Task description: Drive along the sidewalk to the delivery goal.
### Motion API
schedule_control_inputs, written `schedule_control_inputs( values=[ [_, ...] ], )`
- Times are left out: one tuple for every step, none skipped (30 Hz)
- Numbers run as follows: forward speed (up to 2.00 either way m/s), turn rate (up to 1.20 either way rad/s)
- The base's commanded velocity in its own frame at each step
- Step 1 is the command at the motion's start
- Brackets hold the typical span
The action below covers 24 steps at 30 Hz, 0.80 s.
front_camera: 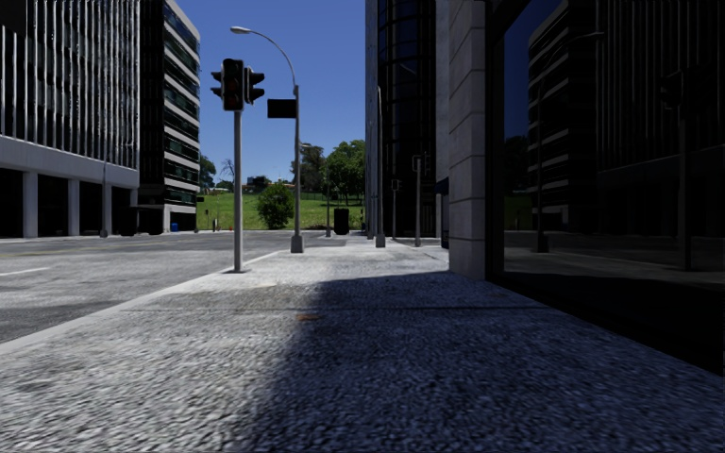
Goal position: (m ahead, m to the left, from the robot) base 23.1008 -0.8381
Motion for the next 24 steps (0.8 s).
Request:
schedule_control_inputs(
  values=[
    [1.99, 0.0],
    [1.99, 0.0],
    [1.99, 0.0],
    [1.99, 0.0],
    [1.99, 0.0],
    [1.99, 0.0],
    [1.99, 0.0],
    [1.99, 0.0],
    [1.99, 0.0],
    [1.99, 0.0],
    [1.99, 0.0],
    [1.99, 0.0],
    [1.99, 0.0],
    [1.99, 0.0],
    [1.99, 0.0],
    [1.99, 0.0],
    [1.99, 0.0],
    [1.99, 0.0],
    [1.99, 0.0],
    [1.99, 0.0],
    [1.99, 0.0],
    [1.99, 0.0],
    [1.99, 0.0],
    [1.99, 0.0]
  ],
)
